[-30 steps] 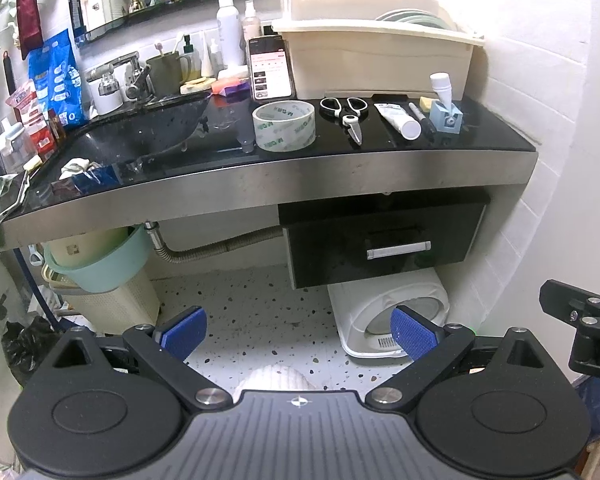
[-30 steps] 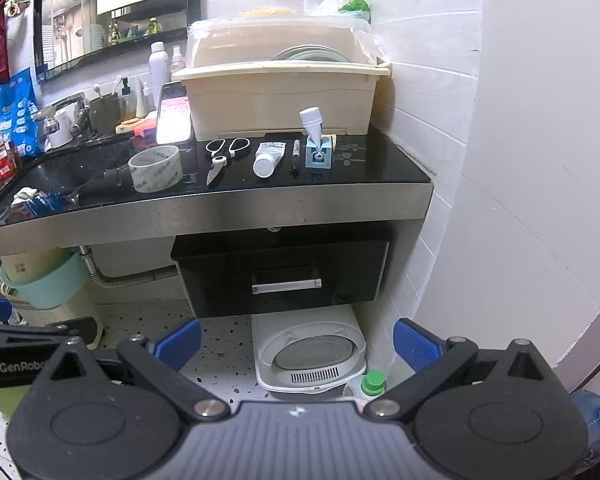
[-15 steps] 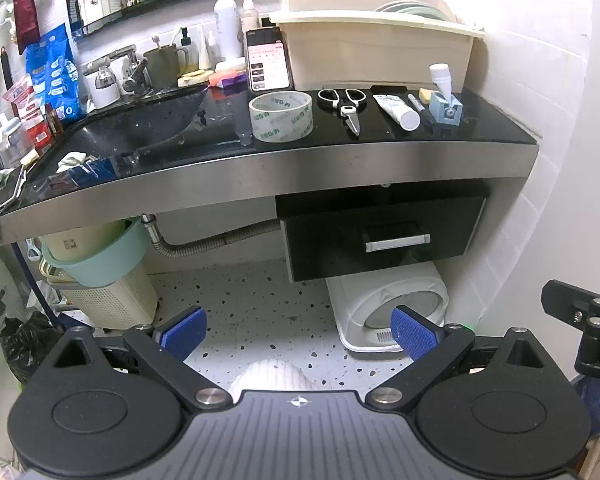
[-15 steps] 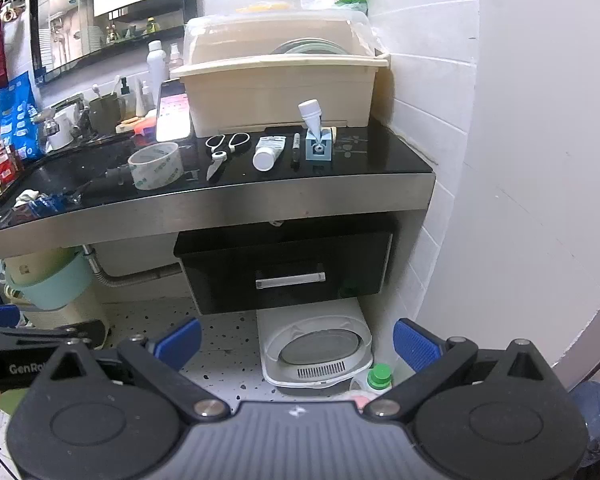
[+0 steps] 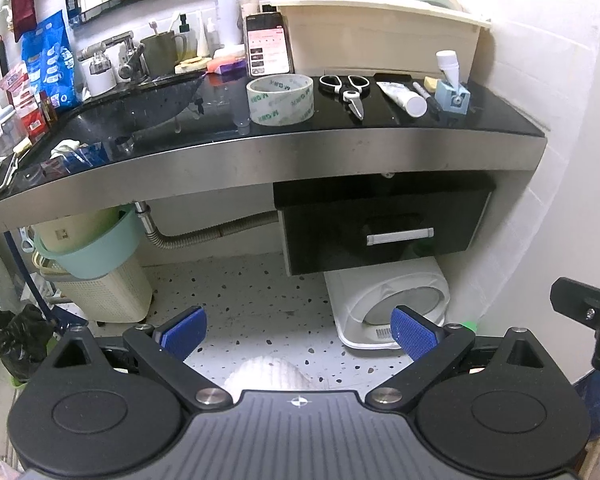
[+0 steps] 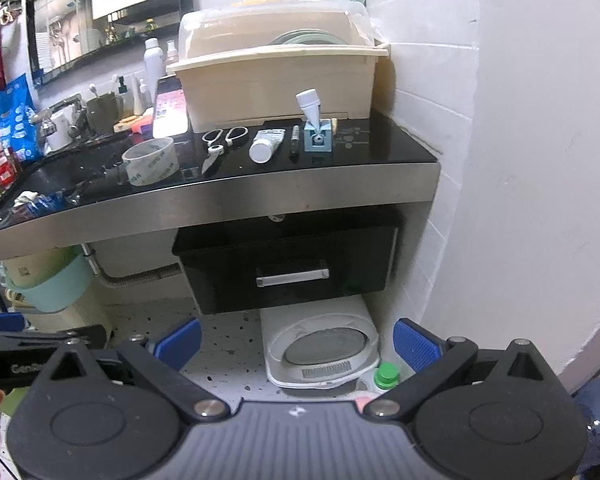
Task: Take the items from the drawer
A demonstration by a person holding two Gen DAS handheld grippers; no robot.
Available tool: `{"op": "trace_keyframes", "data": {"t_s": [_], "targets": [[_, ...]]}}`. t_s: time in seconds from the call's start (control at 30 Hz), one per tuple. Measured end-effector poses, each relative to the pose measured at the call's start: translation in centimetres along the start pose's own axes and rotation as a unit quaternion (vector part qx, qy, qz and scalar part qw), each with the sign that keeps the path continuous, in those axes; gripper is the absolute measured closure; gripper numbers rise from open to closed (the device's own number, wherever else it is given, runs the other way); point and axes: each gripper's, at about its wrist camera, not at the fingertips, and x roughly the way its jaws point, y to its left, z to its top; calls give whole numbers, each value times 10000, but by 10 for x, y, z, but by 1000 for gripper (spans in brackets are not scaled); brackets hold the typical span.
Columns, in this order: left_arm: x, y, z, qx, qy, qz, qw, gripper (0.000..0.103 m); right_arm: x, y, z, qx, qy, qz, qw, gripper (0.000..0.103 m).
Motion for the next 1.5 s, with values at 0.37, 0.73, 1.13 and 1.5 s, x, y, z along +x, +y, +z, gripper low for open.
{"op": "trace_keyframes", "data": {"t_s": [0.37, 0.73, 1.13, 1.5], "targets": [[42, 7, -14, -178, 80, -326, 9993, 4, 40, -27, -17, 269, -94, 731, 9969, 0], [83, 1, -39, 52, -78, -379, 9992, 4, 128, -47, -13, -520, -32, 994, 9937, 0], [123, 7, -53, 228, 206, -724, 9969, 3, 237, -38, 12, -2283, -13, 1325, 9645, 0], [133, 11, -57, 146, 177, -798, 9965, 3, 331, -14, 8, -4572, 296, 939, 8839, 4]]}}
